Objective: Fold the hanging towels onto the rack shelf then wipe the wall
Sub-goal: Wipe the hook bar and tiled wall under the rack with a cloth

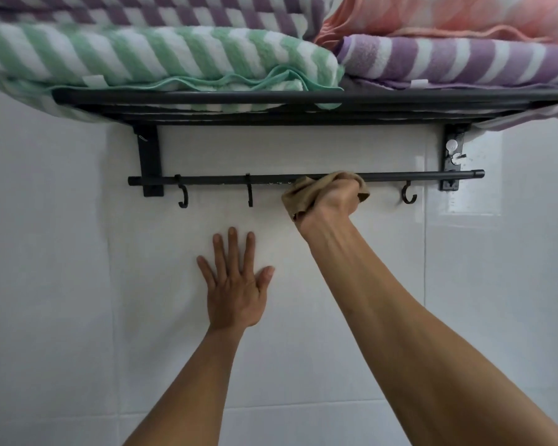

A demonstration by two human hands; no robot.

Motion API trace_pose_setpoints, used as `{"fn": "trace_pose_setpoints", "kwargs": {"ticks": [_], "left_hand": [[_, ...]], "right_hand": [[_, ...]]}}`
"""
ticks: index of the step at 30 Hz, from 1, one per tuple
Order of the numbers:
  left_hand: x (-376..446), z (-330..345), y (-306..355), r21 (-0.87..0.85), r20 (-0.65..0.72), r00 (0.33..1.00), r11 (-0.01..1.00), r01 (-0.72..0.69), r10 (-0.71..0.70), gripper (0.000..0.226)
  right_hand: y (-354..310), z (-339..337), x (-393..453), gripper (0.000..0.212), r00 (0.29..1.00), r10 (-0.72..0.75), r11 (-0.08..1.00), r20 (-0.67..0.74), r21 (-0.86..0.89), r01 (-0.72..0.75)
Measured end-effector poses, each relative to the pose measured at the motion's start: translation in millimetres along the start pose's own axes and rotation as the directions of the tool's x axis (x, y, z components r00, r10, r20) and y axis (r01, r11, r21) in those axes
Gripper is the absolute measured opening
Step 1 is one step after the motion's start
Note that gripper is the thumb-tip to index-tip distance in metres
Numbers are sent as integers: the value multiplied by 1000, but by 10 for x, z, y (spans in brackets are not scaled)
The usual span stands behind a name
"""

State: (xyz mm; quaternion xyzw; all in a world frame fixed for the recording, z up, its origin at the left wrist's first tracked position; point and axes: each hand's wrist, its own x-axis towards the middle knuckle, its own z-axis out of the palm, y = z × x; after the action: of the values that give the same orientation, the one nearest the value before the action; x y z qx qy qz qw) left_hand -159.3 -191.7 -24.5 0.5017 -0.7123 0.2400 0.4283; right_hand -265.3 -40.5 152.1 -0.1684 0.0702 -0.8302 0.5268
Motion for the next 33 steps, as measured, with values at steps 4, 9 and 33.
{"fn": "trace_pose_setpoints", "kwargs": {"ticks": [4, 9, 33], "left_hand": [[-15, -20, -4, -18, -8, 1000, 1000, -6, 6, 73], [-21, -39, -30, -13, -3, 999, 999, -33, 33, 77], [-7, -16, 6, -25, 23, 1000, 1000, -6, 6, 72]], "right_hand": [[343, 114, 61, 31, 998, 52, 997, 39, 52, -54], [610, 156, 166, 11, 979, 170, 985, 113, 21, -174], [118, 65, 140, 74, 983, 162, 963, 89, 204, -177]]}}
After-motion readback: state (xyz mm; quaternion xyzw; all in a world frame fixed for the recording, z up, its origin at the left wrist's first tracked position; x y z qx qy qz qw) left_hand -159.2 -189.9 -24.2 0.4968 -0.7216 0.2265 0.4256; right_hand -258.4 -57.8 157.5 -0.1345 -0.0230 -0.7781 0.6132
